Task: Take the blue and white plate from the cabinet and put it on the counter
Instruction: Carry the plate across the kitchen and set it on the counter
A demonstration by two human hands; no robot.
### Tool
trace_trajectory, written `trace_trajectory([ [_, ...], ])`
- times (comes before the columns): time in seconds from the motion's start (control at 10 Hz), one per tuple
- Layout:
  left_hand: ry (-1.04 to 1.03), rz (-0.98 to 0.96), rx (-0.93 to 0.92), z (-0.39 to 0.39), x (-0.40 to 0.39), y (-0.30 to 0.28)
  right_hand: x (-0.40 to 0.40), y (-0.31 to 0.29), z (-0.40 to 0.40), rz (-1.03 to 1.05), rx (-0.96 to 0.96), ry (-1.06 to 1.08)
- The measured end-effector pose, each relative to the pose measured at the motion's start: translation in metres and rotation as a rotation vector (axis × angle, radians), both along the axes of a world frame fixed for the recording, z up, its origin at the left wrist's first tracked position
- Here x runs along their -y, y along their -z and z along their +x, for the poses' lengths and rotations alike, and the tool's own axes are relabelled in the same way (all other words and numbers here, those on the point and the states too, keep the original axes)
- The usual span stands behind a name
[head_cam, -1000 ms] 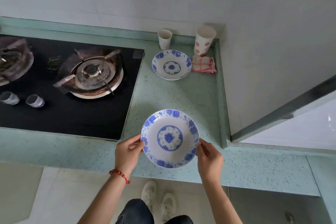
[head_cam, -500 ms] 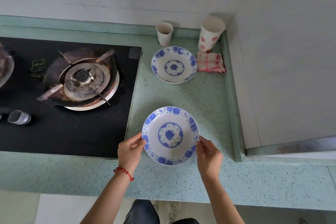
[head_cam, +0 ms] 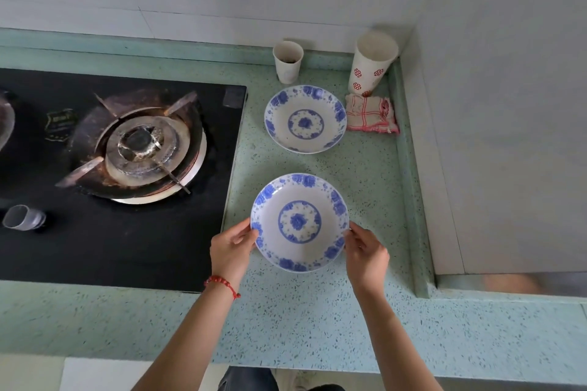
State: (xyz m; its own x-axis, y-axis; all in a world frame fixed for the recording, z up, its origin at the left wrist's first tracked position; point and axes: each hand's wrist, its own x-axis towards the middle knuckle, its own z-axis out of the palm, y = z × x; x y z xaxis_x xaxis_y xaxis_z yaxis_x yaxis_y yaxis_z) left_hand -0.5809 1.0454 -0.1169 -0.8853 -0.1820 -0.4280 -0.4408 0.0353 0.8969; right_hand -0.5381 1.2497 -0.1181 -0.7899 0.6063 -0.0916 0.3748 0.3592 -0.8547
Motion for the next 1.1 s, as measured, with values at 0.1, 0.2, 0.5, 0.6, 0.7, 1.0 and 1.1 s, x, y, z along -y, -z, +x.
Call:
trace_trajectory([
  [0.1,-0.001,0.002,-0.009,-0.009,-0.004,-0.001,-0.003,0.0,-0.01,-0.001,-0.003,-0.005],
  [0.2,0.008,0.012,-0.008,-0.016,-0.005,0.002,-0.006,0.002,-0.016,0.007,-0.008,-0.009],
  [0.5,0.069,-0.113,-0.034,-0.018,-0.006,0.003,-0.007,0.0,-0.015,-0.059,0.046,-0.054],
  [0.6,0.094,-0.272,-0.128,-0.013,-0.003,-0.005,-0.006,-0.006,-0.008,0.052,0.061,-0.113],
  [0.7,0.262,-0.512,-0.357,-0.004,0.007,-0.013,-0.005,-0.015,0.003,0.193,0.034,-0.174],
  [1.0,0.78,-1.042,-0.514,0.043,0.05,-0.028,0.006,-0.027,0.061,0.528,0.136,-0.317],
  [1.1,0.848,-1.088,-0.51,0.066,0.059,-0.03,0.013,-0.031,0.086,0.545,0.134,-0.313],
])
